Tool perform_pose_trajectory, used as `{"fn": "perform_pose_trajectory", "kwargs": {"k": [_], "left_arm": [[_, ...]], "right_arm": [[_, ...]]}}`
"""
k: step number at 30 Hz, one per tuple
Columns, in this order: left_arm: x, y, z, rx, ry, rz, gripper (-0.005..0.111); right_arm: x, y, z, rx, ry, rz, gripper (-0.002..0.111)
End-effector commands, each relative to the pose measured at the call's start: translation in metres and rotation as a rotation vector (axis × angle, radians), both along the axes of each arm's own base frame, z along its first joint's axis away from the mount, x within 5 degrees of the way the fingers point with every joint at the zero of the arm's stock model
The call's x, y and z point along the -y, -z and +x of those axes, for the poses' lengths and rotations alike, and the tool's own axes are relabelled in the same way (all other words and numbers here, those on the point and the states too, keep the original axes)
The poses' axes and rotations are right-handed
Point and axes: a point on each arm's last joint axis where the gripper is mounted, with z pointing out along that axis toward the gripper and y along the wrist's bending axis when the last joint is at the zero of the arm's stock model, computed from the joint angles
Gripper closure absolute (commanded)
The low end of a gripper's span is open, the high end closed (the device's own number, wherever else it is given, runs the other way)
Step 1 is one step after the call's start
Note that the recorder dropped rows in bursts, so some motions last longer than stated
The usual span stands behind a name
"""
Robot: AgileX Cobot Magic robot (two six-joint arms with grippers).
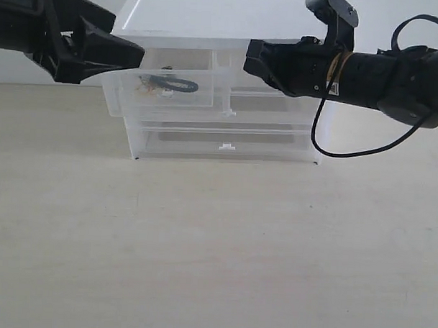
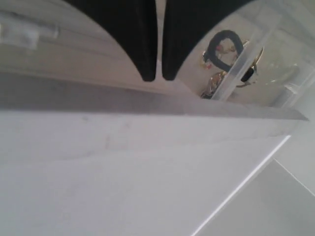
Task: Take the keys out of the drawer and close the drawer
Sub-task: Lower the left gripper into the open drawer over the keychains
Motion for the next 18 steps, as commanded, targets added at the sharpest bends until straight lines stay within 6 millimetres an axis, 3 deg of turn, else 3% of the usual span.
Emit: {"fn": "perform_pose_trajectory", "kwargs": {"k": [1,8,14,18], "left_arm": [[0.004,0.009,0.013,-0.143,0.033,0.063,0.048],[0.005,0.003,0.029,-0.288,0.082,0.171,0.048],[0.023,-0.016,0.033,-0.188,0.096,0.325,0.048],[0.035,-0.019,0.047,-0.19,0.042,0.435,0.048]], "right_arm": [[0.003,0.0,0.0,0.025,-0.017,-0.066,0.108],[0.005,-0.013,-0.005,0.074,-0.034,-0.135,0.108],[0.006,-0.013,-0.009,0.053,-0.067,-0.205,0.108],[0.005,-0.008,-0.013,0.02,-0.116,-0.246,0.108]]}}
